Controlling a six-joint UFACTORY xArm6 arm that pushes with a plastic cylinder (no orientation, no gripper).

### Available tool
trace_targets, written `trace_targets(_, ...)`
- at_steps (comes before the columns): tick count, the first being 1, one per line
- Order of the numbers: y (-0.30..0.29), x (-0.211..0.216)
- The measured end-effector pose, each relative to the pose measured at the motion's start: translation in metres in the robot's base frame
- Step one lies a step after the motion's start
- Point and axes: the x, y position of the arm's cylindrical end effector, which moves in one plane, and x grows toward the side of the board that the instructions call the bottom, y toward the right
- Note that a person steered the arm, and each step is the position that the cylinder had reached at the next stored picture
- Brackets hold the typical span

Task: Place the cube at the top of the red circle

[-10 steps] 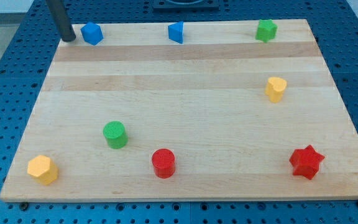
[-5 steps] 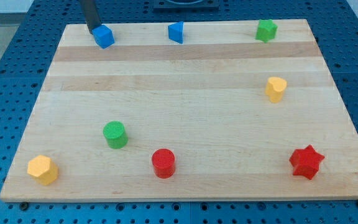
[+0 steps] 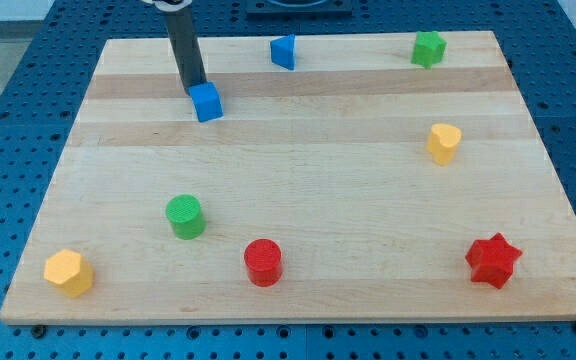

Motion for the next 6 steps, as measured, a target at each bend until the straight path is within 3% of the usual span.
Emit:
trace_targets(5,0.045,0.129)
trace_targets(6,0.045,0.134)
